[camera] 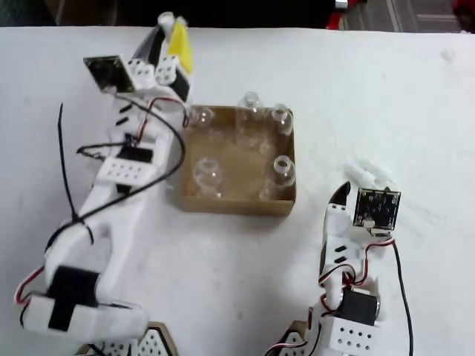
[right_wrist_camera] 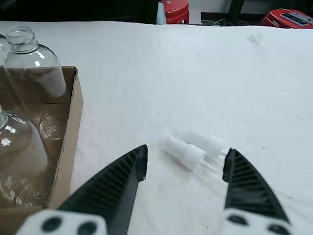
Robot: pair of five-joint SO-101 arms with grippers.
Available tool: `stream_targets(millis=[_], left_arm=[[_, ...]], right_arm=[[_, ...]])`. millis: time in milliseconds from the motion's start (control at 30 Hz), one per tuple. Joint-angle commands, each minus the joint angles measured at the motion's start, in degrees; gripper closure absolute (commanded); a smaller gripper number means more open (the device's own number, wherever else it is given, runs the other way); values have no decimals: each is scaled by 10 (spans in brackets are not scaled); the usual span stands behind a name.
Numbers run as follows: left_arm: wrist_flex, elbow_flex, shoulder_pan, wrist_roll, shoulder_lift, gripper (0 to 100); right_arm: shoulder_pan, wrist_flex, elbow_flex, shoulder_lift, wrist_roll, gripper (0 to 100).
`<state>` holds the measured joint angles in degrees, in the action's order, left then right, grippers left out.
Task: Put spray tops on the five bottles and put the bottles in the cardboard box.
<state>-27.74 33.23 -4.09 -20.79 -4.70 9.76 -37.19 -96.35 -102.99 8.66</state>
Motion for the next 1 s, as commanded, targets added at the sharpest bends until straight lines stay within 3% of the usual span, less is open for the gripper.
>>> stream_targets(millis=[0,300,500,967], left_arm=[[-13,-76,-24,-8,41,981],[-11,-118,-39,-8,49,981],[31,-116,-35,-8,49,980],[7,49,-42,-3,-51,980]], right_arm=[[-4,13,-5,0,6,769],[-4,13,-5,0,6,769],[-4,13,-5,0,6,769],[-4,13,-5,0,6,769]])
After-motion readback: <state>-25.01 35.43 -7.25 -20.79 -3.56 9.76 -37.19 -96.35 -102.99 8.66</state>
